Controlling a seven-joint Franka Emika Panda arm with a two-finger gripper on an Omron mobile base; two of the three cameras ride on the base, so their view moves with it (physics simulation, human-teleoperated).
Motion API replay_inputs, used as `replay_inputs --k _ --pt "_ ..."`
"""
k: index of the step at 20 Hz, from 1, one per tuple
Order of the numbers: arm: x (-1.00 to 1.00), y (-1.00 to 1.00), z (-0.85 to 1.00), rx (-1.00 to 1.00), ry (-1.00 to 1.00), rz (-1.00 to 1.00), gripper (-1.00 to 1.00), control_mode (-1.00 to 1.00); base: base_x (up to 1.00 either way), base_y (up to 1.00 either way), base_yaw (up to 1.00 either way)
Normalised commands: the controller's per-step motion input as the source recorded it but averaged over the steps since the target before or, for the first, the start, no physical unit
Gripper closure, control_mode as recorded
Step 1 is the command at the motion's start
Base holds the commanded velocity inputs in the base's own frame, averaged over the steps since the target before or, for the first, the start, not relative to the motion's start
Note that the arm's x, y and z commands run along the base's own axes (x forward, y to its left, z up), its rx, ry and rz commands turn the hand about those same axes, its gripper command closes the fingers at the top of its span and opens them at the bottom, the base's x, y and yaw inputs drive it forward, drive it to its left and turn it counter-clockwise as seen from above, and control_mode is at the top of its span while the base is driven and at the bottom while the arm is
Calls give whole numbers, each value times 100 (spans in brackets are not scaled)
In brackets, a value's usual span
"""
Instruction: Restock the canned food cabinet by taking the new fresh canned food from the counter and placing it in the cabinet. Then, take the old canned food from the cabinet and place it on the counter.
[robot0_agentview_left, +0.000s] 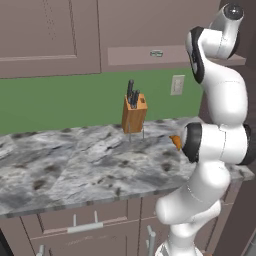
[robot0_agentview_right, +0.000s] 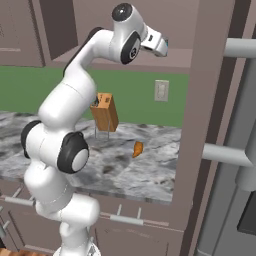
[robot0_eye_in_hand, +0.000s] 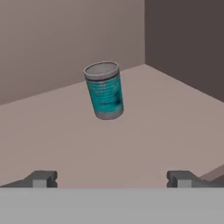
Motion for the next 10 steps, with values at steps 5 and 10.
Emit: replay_inputs --k 5,10 --pt "27 -17 -10 0 0 0 -100 -100 0 0 0" --pt "43 -1 -9 -1 0 0 -100 -100 0 0 0"
